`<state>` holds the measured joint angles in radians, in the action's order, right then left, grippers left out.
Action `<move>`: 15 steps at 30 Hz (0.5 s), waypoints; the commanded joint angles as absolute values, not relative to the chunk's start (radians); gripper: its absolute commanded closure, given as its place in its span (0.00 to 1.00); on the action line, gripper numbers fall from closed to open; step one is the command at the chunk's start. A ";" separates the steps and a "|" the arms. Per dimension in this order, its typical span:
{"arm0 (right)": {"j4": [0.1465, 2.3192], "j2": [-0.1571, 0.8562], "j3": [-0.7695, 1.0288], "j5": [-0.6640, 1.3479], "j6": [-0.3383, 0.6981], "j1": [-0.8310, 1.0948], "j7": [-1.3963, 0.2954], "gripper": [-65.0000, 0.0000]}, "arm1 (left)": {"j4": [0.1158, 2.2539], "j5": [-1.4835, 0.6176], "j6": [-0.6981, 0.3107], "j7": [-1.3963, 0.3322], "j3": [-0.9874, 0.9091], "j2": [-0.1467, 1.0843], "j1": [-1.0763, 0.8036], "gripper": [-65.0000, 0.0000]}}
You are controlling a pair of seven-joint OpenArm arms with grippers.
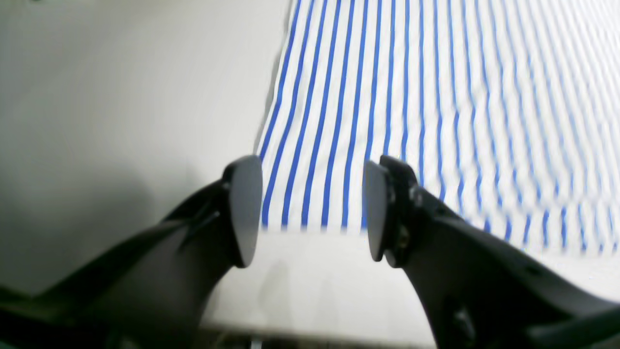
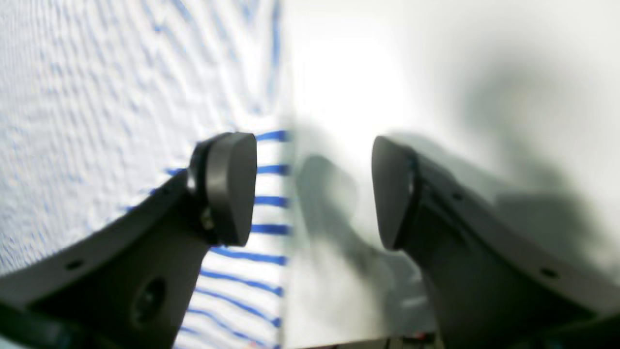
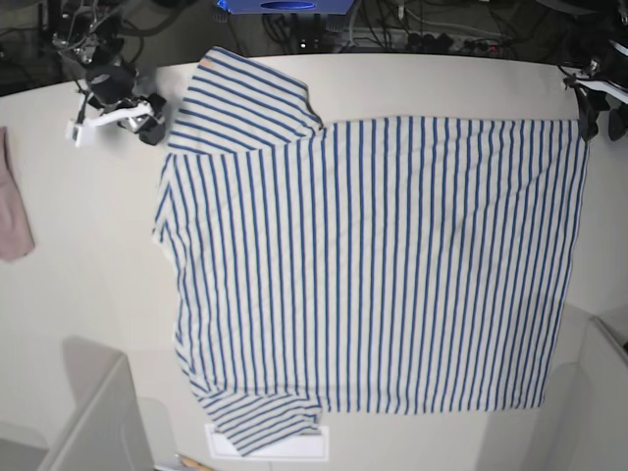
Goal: Fold the T-shirt properly
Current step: 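Lower both grippers and pinch the shirt's shoulder corners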
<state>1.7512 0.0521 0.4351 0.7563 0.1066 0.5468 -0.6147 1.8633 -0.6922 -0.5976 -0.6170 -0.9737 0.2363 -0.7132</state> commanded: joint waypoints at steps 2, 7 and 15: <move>1.741 0.054 0.435 0.768 0.120 0.555 -0.608 0.45 | 1.865 -0.659 -0.653 -0.590 -1.012 0.231 -0.708 0.52; 1.727 0.056 0.363 0.766 0.120 0.590 -0.608 0.45 | 1.784 -0.553 -0.698 -0.587 -1.018 0.208 -0.707 0.52; 1.635 0.070 0.223 0.766 0.120 0.608 -0.601 0.45 | 1.661 -0.553 -0.698 -0.516 -1.018 0.211 -0.693 0.52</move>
